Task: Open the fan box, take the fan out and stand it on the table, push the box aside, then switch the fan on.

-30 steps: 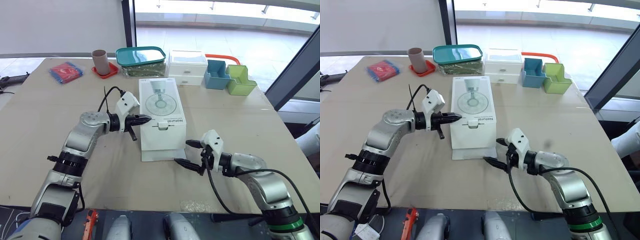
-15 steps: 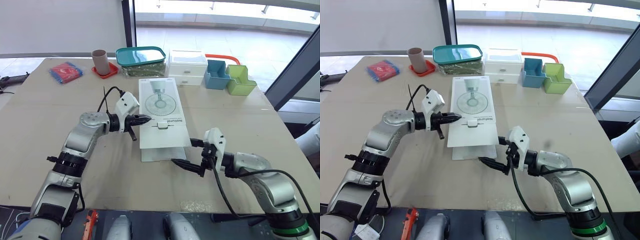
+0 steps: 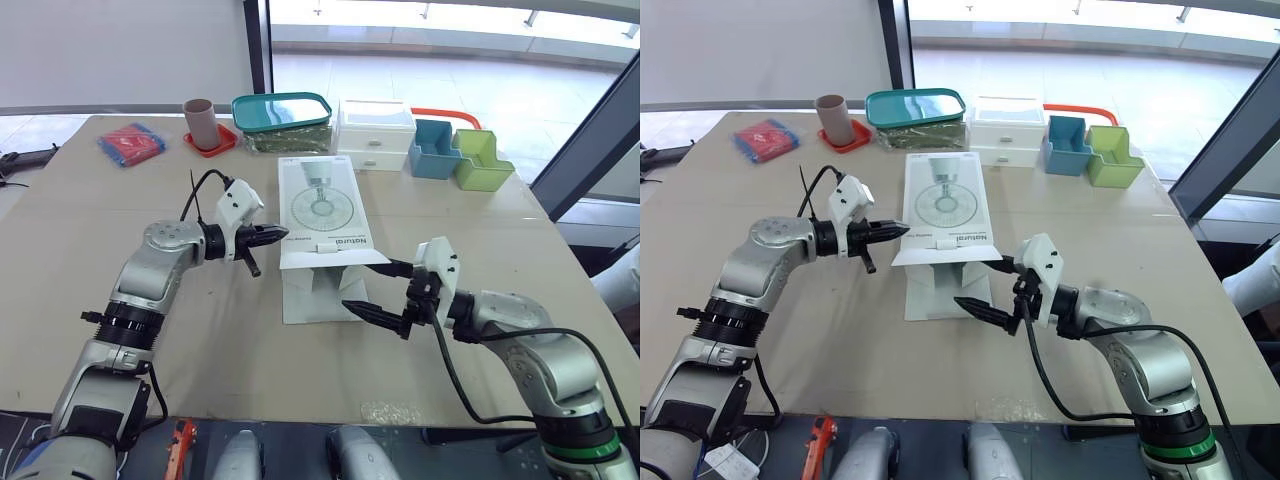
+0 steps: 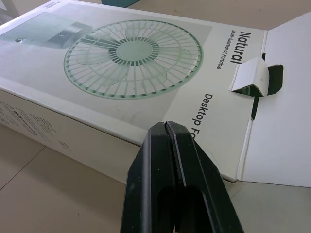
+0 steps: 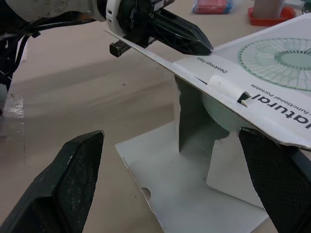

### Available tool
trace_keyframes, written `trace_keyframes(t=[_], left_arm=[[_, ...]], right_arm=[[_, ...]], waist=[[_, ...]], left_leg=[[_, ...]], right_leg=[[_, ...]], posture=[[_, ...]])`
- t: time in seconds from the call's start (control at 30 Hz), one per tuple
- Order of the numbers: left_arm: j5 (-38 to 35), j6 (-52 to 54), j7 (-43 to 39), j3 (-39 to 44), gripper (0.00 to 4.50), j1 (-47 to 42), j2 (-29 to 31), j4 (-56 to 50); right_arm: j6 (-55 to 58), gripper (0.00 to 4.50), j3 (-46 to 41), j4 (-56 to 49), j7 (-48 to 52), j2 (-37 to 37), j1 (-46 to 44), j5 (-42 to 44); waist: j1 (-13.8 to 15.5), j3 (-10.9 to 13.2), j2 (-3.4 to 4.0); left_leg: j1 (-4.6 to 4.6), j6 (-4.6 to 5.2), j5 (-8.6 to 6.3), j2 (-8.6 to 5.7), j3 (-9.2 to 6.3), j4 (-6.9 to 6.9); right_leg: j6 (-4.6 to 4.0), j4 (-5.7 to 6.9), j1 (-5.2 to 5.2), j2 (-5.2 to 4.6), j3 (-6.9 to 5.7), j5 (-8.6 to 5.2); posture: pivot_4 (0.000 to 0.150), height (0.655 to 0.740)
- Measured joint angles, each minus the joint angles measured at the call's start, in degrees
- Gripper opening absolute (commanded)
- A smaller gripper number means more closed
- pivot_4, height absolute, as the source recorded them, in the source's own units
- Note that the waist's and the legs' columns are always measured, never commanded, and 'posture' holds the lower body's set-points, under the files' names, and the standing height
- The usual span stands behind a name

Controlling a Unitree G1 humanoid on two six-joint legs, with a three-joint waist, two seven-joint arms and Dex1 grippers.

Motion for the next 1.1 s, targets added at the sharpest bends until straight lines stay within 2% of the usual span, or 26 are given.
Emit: trace_keyframes(t=[0.2, 0.3, 0.33, 0.37, 0.4, 0.43, 0.47, 0.53, 0.57, 0.93, 1.1], left_arm=[[-0.02, -0.39, -0.01, 0.00, 0.03, -0.04, -0.10, 0.22], [-0.10, -0.63, -0.08, 0.00, 0.00, -0.04, -0.34, 0.29], [-0.18, -0.70, -0.17, 0.00, 0.00, -0.04, -0.50, 0.29], [-0.18, -0.72, -0.19, 0.00, 0.00, -0.04, -0.54, 0.29], [-0.18, -0.80, -0.24, 0.00, 0.00, -0.04, -0.55, 0.29], [-0.19, -0.92, -0.29, 0.00, 0.00, -0.04, -0.55, 0.29], [-0.31, -1.01, -0.39, 0.02, 0.00, -0.04, -0.55, 0.29], [-0.75, -1.07, -0.81, 0.11, 0.00, -0.04, -0.72, 0.29], [-0.93, -1.08, -1.00, 0.13, 0.00, -0.04, -0.81, 0.29], [-2.45, -2.22, -1.48, 1.19, 0.00, -0.02, -0.96, 0.07], [-4.62, -4.67, -1.83, 3.96, 0.00, -0.03, -1.89, -0.47]], right_arm=[[0.51, 4.50, 0.00, -0.47, 0.04, -0.67, -0.47, 0.61], [0.50, 3.18, 0.00, -0.48, 0.07, -0.91, -1.32, 0.73], [0.40, 2.56, 0.00, -0.48, 0.02, -0.93, -2.19, 0.73], [0.35, 2.56, -0.01, -0.48, 0.00, -0.93, -2.40, 0.73], [0.22, 1.92, -0.01, -0.48, -0.07, -0.91, -2.67, 0.71], [-0.04, 1.62, -0.01, -0.47, -0.20, -0.85, -2.97, 0.64], [-0.37, 1.10, -0.01, -0.43, -0.44, -0.68, -3.60, 0.48], [-1.09, 0.53, -0.01, -0.03, -0.88, -0.47, -4.77, -0.10], [-1.53, 0.03, -0.01, 0.16, -1.20, -0.46, -5.09, -0.49], [-5.53, 0.03, 0.07, 4.15, -2.85, 1.56, -8.17, -3.77], [-10.58, 0.03, 2.03, 10.47, -5.74, 4.74, -12.28, -9.07]], waist=[[-0.01, 0.00, 0.00], [-0.01, 0.00, 0.00], [-0.01, 0.00, 0.00], [-0.01, 0.00, 0.00], [-0.01, 0.00, 0.00], [-0.01, 0.00, 0.00], [-0.01, 0.00, 0.00], [0.00, 0.00, 0.00], [0.02, 0.00, 0.00], [0.01, 0.01, -0.01], [0.00, 0.01, 0.00]], left_leg=[[0.00, 0.00, 0.00, 0.00, 0.00, 0.00], [-0.01, 0.00, 0.00, 0.00, 0.00, 0.00], [-0.01, 0.00, 0.00, 0.00, 0.00, 0.00], [-0.01, 0.00, 0.00, 0.00, 0.00, 0.00], [-0.01, 0.00, 0.00, 0.00, 0.00, 0.00], [-0.02, 0.00, 0.00, 0.00, 0.00, 0.00], [-0.02, 0.00, 0.00, 0.00, 0.00, 0.00], [-0.02, 0.00, 0.00, 0.00, 0.00, 0.00], [-0.03, 0.00, 0.00, 0.00, 0.00, 0.00], [-0.05, 0.00, 0.00, 0.01, 0.00, 0.00], [-0.06, 0.00, 0.00, 0.01, 0.00, 0.00]], right_leg=[[0.00, 0.00, 0.00, 0.00, 0.00, 0.00], [0.00, 0.00, -0.01, 0.00, 0.00, 0.00], [0.00, 0.00, -0.01, 0.00, 0.00, 0.00], [0.00, 0.00, -0.01, 0.00, 0.00, 0.00], [0.00, 0.00, -0.01, 0.00, 0.00, 0.00], [0.00, 0.00, -0.02, 0.00, 0.00, 0.00], [0.00, 0.00, -0.02, 0.00, 0.00, 0.00], [0.00, 0.00, -0.02, 0.00, 0.00, 0.00], [0.00, 0.00, -0.02, 0.00, -0.01, 0.00], [-0.01, -0.01, -0.05, -0.01, -0.01, 0.01], [-0.03, -0.01, -0.07, -0.01, -0.01, 0.02]], posture=[[0.150, 0.7400], [0.150, 0.7400], [0.150, 0.7400], [0.150, 0.7400], [0.150, 0.7400], [0.150, 0.7400], [0.150, 0.7400], [0.150, 0.7400], [0.150, 0.7400], [0.150, 0.7400], [0.150, 0.7400]])
